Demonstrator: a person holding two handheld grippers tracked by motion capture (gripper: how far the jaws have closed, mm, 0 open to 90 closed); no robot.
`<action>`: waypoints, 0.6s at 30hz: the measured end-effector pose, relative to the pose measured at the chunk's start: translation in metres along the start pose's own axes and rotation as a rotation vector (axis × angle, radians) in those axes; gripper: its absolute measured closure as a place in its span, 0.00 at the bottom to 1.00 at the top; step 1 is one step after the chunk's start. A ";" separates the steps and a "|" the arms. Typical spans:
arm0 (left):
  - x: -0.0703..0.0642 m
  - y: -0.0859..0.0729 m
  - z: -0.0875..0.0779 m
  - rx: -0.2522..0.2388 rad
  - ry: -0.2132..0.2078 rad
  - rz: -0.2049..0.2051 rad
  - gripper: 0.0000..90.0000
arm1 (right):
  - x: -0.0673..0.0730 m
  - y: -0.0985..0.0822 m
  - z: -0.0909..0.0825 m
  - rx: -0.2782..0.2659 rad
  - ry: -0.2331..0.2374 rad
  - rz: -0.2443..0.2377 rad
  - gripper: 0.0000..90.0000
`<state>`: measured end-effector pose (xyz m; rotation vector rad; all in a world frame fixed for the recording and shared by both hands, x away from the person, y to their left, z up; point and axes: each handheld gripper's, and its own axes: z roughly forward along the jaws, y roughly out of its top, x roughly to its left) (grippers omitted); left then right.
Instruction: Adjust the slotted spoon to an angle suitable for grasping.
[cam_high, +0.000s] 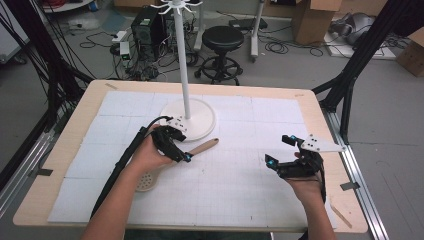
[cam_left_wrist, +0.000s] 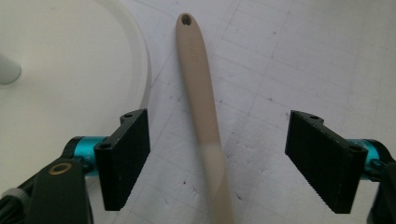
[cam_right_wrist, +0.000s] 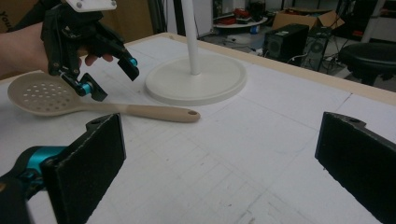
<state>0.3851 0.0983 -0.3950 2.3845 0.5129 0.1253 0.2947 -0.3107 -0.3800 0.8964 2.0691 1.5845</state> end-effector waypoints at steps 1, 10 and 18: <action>0.000 0.000 0.001 0.012 0.000 0.002 0.28 | 0.000 0.000 0.000 0.000 -0.001 0.001 0.01; 0.002 -0.003 0.014 0.110 -0.001 -0.012 0.43 | 0.000 0.000 0.002 0.005 0.002 -0.005 0.01; 0.002 -0.003 0.024 0.157 0.006 -0.008 0.49 | 0.000 0.000 0.001 0.003 0.000 -0.004 0.01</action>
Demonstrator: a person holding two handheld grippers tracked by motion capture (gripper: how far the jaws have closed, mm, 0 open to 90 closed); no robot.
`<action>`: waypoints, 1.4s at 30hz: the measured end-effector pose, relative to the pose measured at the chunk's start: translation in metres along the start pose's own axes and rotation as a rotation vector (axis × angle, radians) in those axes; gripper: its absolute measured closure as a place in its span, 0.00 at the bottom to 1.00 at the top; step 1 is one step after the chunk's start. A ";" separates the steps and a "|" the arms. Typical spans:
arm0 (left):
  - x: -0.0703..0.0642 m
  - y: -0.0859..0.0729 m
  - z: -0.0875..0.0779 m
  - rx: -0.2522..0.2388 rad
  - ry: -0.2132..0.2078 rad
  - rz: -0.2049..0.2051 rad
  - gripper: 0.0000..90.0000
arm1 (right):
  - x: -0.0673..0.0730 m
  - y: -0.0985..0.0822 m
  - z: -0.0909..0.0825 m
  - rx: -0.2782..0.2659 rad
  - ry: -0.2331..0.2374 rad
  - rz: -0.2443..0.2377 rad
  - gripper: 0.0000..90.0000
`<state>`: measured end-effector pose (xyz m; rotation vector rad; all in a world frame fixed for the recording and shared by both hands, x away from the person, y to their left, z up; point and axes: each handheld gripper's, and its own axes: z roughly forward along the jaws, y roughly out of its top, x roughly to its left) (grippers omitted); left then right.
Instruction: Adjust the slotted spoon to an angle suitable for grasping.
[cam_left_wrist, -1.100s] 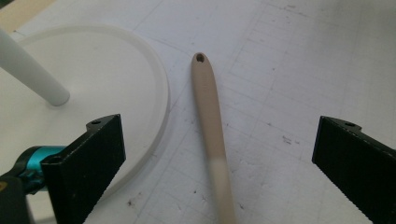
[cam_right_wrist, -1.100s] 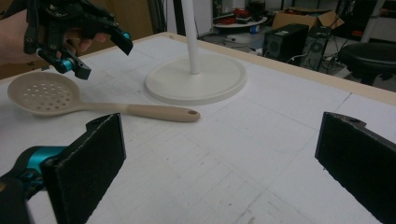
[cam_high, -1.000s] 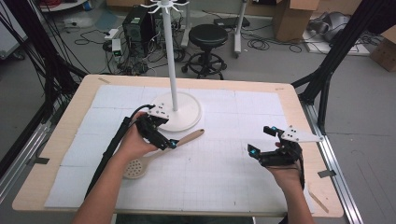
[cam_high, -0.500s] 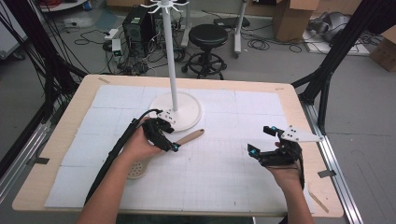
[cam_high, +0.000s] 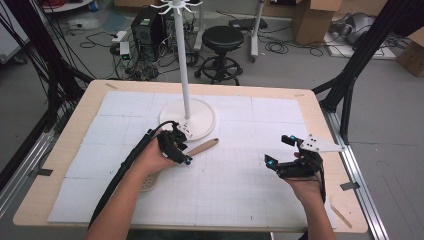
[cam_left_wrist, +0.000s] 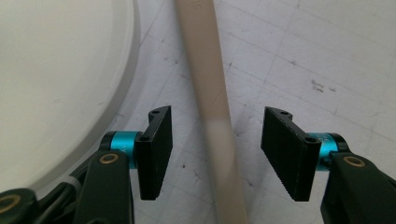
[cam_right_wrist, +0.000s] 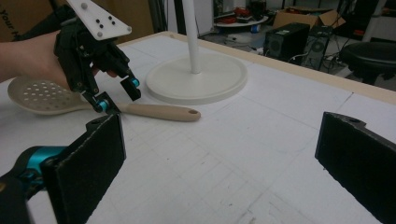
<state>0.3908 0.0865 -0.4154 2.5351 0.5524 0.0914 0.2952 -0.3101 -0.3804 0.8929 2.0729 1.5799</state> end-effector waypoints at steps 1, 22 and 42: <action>0.000 0.000 0.001 0.006 -0.001 -0.001 0.51 | 0.000 0.000 0.000 0.000 0.000 0.000 0.01; -0.005 0.004 0.005 0.049 0.045 0.023 0.73 | 0.001 0.000 0.002 0.002 0.000 -0.003 0.01; -0.016 0.009 0.005 0.089 0.085 0.063 0.83 | 0.001 0.000 0.001 0.006 -0.001 0.001 0.01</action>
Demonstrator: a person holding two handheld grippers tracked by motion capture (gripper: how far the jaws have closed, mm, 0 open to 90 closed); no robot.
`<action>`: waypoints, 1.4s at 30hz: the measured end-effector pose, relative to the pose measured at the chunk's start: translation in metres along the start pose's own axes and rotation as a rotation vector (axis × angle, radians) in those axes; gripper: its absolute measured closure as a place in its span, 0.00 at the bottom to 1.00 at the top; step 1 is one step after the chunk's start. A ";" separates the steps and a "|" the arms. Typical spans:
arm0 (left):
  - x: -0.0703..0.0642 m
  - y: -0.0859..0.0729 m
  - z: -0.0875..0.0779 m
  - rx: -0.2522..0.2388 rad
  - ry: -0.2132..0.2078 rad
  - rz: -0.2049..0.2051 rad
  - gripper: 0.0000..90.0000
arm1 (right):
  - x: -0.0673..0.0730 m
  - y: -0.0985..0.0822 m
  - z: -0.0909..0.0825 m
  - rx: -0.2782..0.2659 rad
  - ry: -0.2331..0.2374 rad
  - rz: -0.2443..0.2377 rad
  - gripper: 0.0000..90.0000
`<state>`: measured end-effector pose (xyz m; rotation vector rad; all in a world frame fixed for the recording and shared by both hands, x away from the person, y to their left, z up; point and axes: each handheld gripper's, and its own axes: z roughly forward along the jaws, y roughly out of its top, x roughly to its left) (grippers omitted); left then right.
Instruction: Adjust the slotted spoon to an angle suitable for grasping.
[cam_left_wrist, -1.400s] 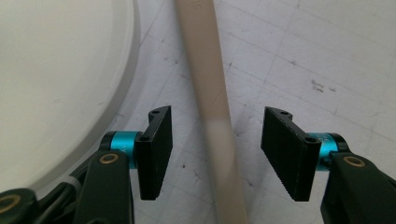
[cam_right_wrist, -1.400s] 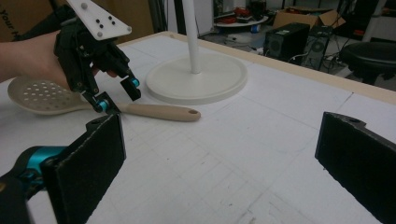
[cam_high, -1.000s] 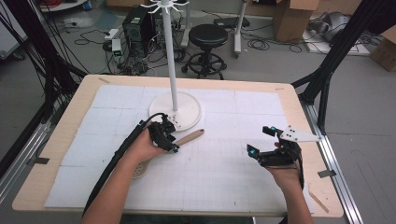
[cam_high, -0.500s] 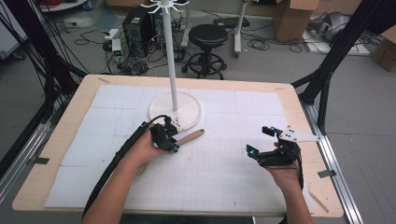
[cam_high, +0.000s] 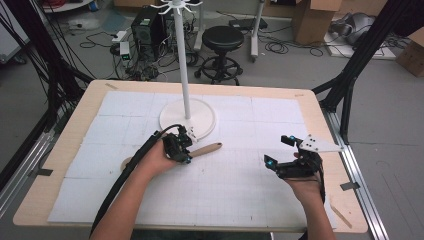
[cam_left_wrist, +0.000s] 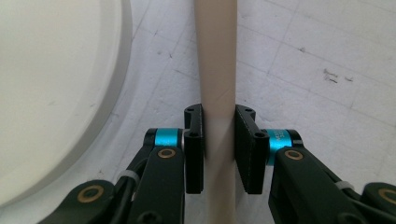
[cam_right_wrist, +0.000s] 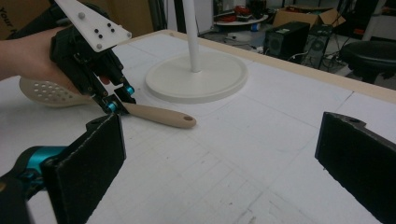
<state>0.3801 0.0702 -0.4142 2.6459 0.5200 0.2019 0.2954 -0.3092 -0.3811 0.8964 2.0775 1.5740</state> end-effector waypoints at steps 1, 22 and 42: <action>0.000 0.000 0.000 0.000 0.000 0.000 0.84 | 0.000 0.000 0.000 0.000 0.000 0.000 0.01; 0.000 -0.020 -0.081 -0.326 -0.013 -0.044 0.84 | 0.000 -0.001 0.000 0.002 0.002 -0.002 0.01; 0.008 -0.034 -0.134 -0.538 -0.060 -0.039 0.84 | -0.002 0.000 0.003 -0.014 0.009 0.014 0.01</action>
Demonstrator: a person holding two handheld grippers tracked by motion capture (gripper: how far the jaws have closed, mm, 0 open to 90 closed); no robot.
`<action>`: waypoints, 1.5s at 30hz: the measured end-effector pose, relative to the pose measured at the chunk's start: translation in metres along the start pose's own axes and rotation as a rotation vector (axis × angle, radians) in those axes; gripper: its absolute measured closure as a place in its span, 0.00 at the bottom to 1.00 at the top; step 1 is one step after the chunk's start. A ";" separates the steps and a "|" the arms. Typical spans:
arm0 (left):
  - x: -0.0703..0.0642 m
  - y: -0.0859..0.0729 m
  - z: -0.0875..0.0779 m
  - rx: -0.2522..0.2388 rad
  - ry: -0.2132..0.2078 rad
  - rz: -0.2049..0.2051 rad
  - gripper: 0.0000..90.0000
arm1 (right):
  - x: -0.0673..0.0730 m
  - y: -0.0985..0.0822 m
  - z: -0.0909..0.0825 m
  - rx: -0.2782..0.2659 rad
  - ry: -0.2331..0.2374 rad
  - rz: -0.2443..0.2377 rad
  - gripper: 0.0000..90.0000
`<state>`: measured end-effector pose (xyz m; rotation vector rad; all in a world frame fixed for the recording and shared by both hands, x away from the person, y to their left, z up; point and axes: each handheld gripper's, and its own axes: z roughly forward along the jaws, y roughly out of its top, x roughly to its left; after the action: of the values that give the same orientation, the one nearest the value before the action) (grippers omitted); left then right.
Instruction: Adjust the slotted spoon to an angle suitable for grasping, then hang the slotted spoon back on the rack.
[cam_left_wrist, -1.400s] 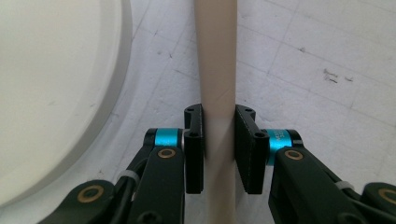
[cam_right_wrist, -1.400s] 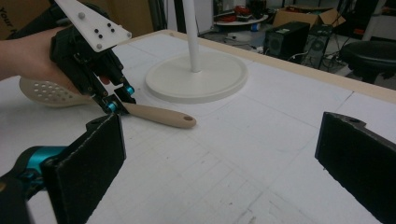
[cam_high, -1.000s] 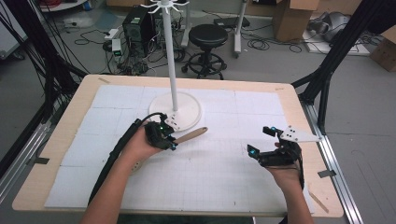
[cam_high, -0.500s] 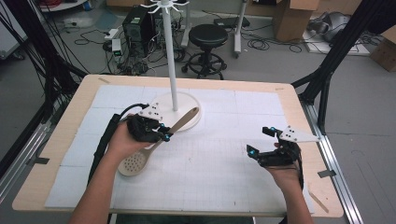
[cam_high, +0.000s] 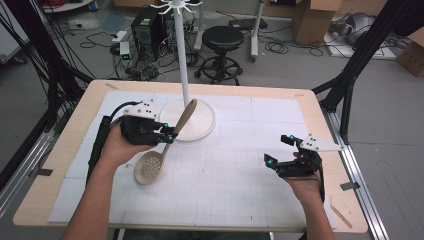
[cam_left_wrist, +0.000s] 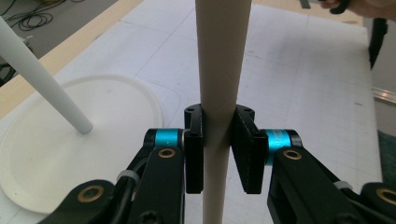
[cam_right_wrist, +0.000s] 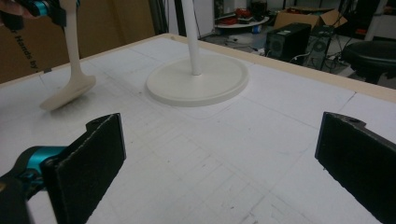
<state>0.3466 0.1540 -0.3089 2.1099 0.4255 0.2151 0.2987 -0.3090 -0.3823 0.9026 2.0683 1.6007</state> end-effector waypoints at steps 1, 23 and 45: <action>0.001 0.001 -0.003 -0.007 -0.002 0.003 0.84 | 0.000 0.000 0.001 0.002 0.001 0.000 0.01; 0.005 0.003 -0.025 -0.125 -0.034 -0.005 0.84 | 0.000 0.000 0.002 0.008 0.004 -0.005 0.01; 0.023 0.029 -0.074 -0.228 0.021 -0.006 0.84 | 0.005 0.000 0.004 0.020 0.012 -0.018 0.01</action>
<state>0.3507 0.2056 -0.2449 1.8837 0.4001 0.2697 0.2979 -0.3030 -0.3828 0.8806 2.0987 1.5827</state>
